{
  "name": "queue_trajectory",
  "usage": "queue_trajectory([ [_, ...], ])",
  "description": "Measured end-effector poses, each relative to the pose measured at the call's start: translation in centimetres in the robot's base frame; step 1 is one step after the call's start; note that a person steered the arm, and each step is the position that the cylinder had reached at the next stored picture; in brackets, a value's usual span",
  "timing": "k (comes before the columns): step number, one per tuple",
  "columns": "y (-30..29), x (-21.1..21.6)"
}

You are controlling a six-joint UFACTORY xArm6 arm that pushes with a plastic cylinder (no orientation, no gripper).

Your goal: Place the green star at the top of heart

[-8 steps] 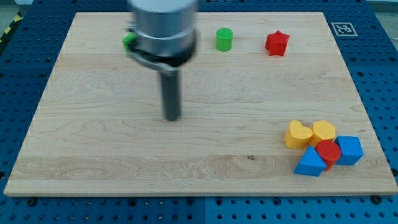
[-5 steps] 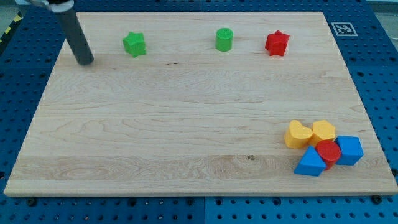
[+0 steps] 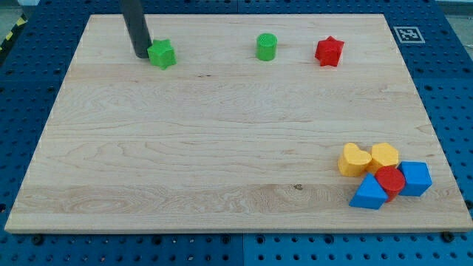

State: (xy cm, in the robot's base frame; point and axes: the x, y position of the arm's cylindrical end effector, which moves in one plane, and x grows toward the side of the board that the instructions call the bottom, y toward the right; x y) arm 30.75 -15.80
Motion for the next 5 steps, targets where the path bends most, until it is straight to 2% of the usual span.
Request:
queue_trajectory([
  [2,8.1,0.0],
  [5,17.5,6.0],
])
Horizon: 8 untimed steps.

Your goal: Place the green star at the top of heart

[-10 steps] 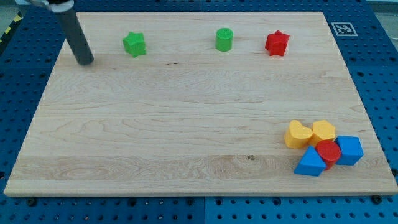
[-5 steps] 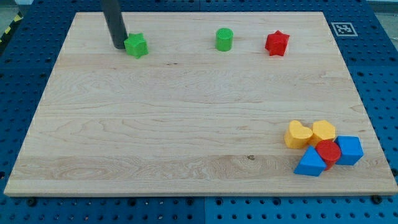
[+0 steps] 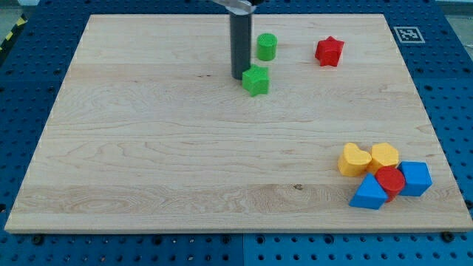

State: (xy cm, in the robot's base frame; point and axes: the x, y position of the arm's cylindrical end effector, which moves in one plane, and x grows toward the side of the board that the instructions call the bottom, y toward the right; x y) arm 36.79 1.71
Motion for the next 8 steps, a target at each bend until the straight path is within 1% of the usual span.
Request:
queue_trajectory([
  [4,15.9,7.7],
  [5,17.4,9.4],
  [6,17.4,11.3],
  [7,17.1,9.5],
  [8,14.9,5.1],
])
